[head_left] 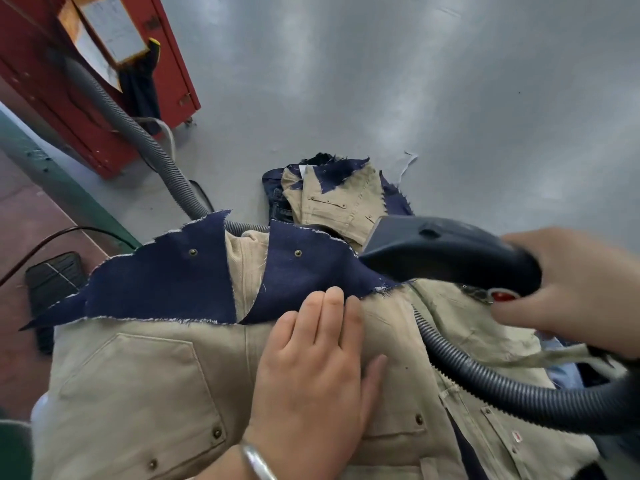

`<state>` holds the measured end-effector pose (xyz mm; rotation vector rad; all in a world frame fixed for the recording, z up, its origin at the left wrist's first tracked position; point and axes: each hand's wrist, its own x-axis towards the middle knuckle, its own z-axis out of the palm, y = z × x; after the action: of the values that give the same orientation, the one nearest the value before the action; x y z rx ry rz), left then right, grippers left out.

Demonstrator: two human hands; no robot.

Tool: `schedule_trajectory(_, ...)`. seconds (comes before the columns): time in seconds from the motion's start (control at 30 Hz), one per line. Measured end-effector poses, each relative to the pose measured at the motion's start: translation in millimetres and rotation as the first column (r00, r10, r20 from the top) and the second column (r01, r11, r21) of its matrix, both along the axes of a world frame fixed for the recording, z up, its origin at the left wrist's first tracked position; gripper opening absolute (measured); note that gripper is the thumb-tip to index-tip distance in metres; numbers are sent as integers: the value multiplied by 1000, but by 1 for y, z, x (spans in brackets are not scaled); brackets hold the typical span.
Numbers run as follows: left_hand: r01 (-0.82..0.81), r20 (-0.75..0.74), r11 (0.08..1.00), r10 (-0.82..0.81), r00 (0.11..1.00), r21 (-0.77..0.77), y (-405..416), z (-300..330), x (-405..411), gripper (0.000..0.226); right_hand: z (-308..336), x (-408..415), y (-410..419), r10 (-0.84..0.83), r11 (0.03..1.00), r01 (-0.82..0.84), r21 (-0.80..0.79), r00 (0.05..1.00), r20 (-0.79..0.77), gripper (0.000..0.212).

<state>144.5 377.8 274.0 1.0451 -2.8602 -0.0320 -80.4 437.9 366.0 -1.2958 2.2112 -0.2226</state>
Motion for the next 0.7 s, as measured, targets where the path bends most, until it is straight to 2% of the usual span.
schedule_trajectory(0.13, 2, 37, 1000, -2, 999, -4, -1, 3, 0, 61, -22, 19, -26, 54, 999, -54, 3, 998, 26, 15)
schedule_trajectory(0.33, -6, 102, 1000, 4, 995, 19, 1, 8, -3, 63, -26, 17, -85, -11, 998, 10, -59, 1000, -21, 15)
schedule_trajectory(0.5, -1, 84, 999, -3, 996, 49, 2, 8, -1, 63, 21, -1, -68, -6, 984, -5, -178, 998, -60, 14)
schedule_trajectory(0.53, 5, 76, 999, -8, 997, 50, 3, 7, 0, 63, 29, 0, -60, 10, 985, -25, -170, 996, -90, 15)
schedule_trajectory(0.63, 21, 81, 999, -23, 996, 25, 5, 5, 1, 64, 41, 18, -40, 67, 995, -82, -63, 976, -208, 36)
schedule_trajectory(0.7, 28, 100, 1000, -27, 995, -5, 7, 3, 1, 62, 36, 30, -33, 142, 990, -144, 8, 960, -243, 38)
